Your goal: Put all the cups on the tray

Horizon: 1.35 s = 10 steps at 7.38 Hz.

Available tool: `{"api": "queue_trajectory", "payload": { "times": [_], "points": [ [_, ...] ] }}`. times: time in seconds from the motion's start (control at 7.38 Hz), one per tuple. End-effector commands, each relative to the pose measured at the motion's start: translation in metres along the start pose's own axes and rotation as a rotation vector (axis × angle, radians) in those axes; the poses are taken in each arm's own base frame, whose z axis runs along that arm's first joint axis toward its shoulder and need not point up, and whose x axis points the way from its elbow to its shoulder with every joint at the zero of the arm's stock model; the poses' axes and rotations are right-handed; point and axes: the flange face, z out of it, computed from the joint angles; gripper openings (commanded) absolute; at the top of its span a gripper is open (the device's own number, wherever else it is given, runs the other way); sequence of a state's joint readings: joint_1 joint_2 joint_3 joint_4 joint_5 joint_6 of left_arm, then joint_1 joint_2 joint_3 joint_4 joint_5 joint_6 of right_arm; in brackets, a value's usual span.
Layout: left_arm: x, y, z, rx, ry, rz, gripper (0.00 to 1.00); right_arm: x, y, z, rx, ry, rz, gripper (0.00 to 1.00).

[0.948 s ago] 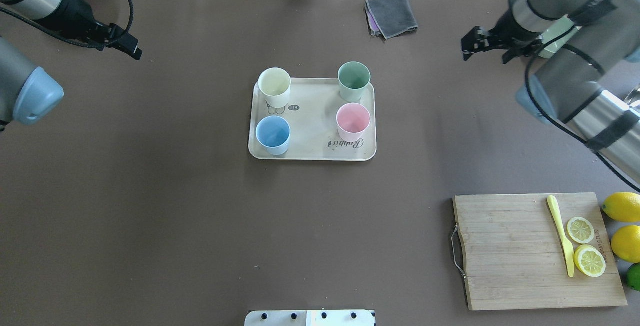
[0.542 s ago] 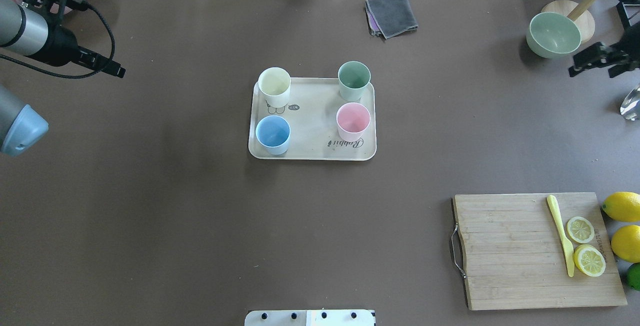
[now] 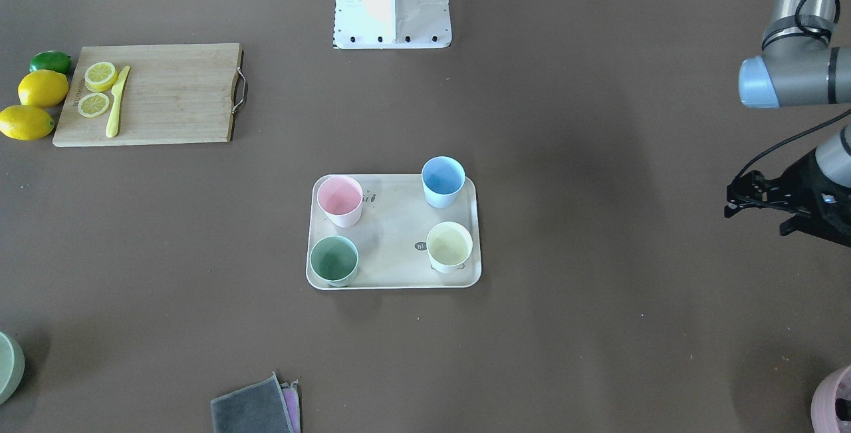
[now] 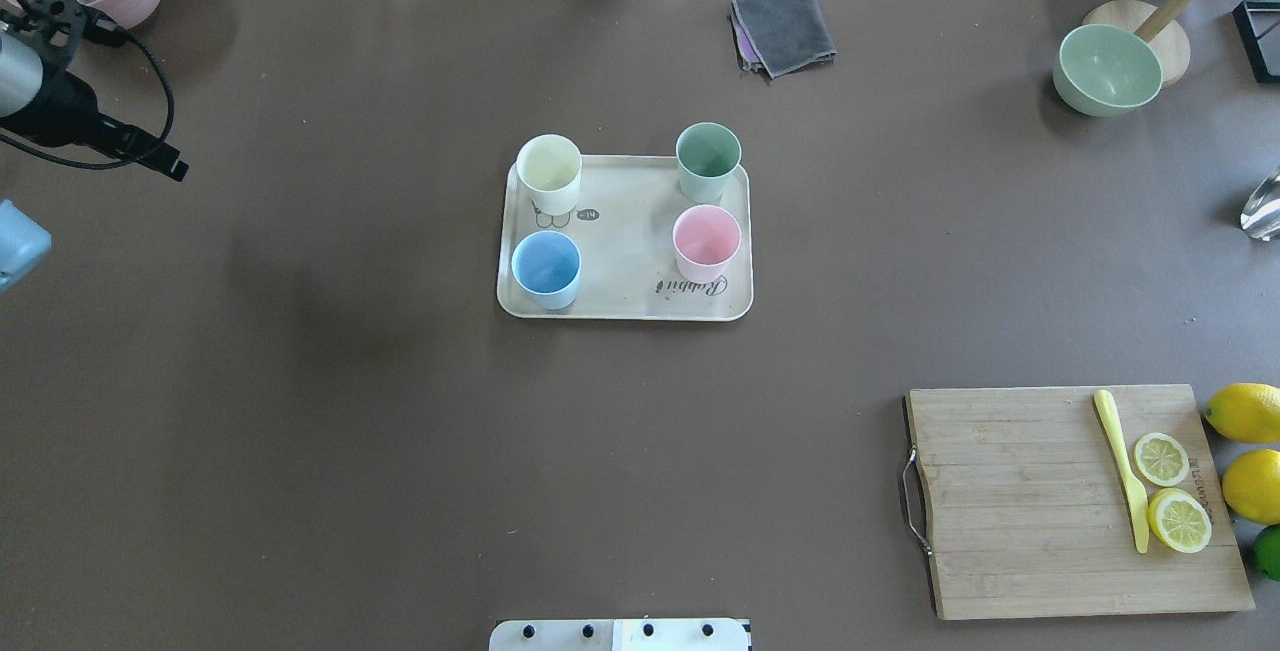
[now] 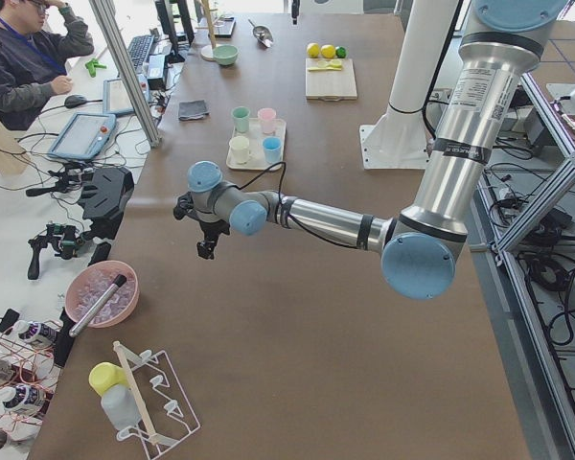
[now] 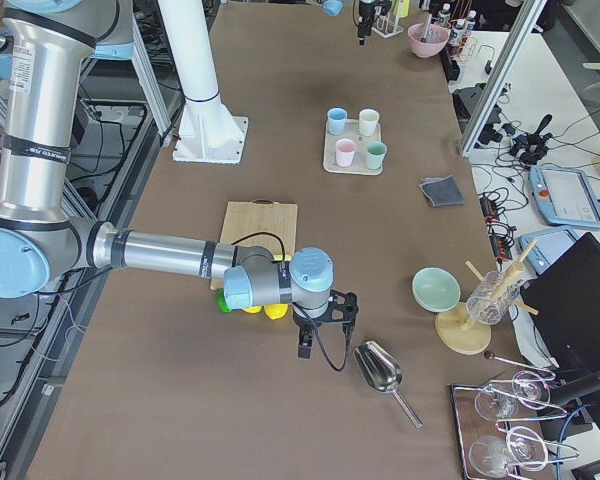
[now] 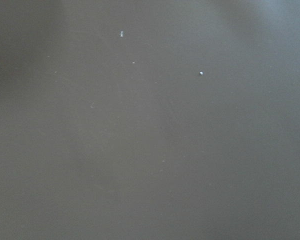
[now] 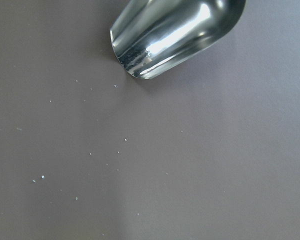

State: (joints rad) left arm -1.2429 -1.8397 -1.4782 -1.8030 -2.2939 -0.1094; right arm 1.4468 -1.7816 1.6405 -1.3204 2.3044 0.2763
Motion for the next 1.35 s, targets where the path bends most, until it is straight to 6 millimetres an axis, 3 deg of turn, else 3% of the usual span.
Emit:
{"api": "queue_trajectory", "payload": {
  "times": [0.0,0.27,0.54,0.81,0.95,1.08,1.22],
  "points": [
    [-0.094,0.032,-0.061,-0.069,-0.013,0.03,0.97,0.002,0.005,-0.009,-0.001,-0.007,-0.093,1.0],
    [-0.134,0.064,-0.086,-0.125,0.002,-0.057,0.97,-0.001,0.001,-0.009,-0.018,-0.002,-0.122,1.0],
    [-0.158,0.111,-0.07,-0.156,0.013,-0.083,0.97,-0.015,0.005,-0.04,-0.056,0.007,-0.059,1.0],
    [-0.167,0.146,-0.053,-0.149,0.01,-0.089,0.97,0.001,0.017,-0.081,-0.071,0.014,-0.094,1.0],
    [-0.167,0.153,-0.05,-0.153,0.011,-0.092,0.98,0.003,0.015,-0.087,-0.069,0.053,-0.101,1.0],
    [-0.169,0.168,-0.045,-0.161,0.015,-0.102,0.98,-0.002,-0.001,-0.093,-0.071,0.112,-0.11,1.0],
    [-0.16,0.174,-0.052,-0.151,0.012,-0.093,0.97,-0.004,-0.003,-0.095,-0.071,0.112,-0.11,1.0]
  ]
}}
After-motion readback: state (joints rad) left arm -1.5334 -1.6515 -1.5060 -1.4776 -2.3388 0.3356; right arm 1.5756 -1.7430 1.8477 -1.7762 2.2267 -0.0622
